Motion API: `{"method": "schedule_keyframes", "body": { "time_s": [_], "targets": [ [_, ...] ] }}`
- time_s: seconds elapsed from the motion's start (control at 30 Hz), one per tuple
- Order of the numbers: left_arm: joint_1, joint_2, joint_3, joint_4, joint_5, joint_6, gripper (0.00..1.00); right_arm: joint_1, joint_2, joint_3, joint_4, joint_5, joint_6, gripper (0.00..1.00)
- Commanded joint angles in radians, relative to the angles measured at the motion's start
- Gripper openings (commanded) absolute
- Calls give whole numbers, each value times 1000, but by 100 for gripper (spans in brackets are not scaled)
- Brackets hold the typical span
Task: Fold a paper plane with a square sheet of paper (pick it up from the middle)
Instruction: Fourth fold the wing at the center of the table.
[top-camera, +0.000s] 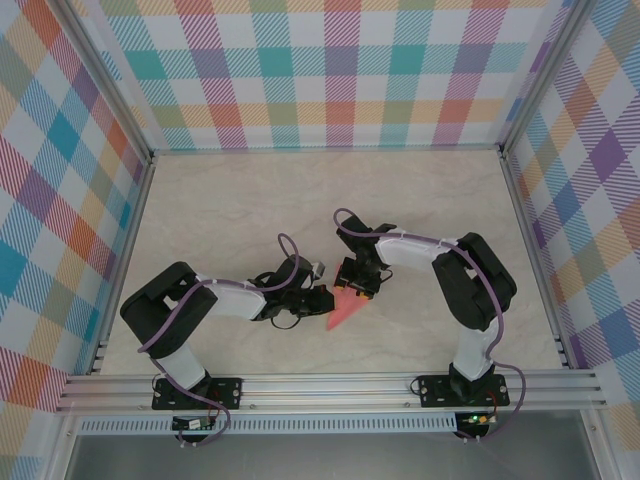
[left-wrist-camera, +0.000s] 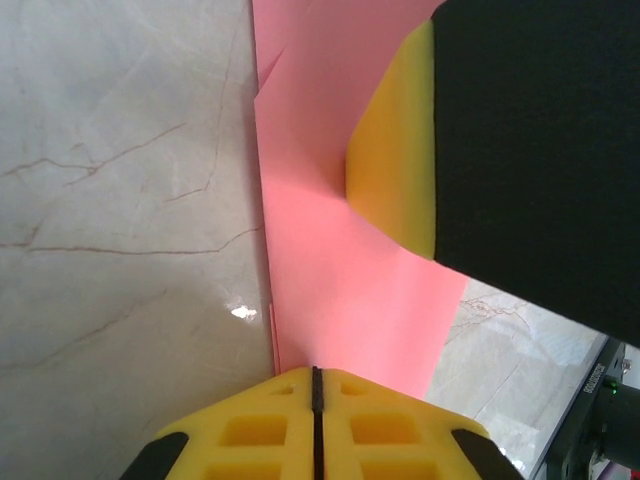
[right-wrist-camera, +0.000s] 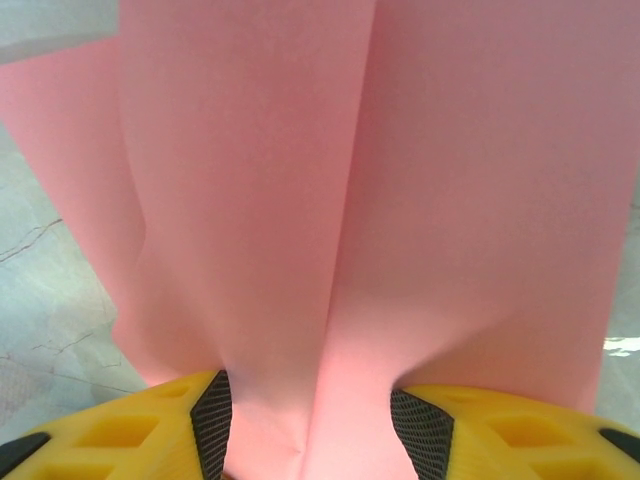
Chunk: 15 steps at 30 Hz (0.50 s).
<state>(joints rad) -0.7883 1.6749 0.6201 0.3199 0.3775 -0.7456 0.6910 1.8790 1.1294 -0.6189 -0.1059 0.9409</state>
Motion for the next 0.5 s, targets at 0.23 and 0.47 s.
{"method": "schedule_keyframes", "body": {
  "time_s": [0.23, 0.47],
  "targets": [
    [9, -12, 23, 30, 44, 9, 12, 19, 216, -97, -35, 80, -28, 55],
    [9, 5, 29, 22, 42, 10, 12, 21, 219, -94, -35, 80, -28, 55]
  ]
}}
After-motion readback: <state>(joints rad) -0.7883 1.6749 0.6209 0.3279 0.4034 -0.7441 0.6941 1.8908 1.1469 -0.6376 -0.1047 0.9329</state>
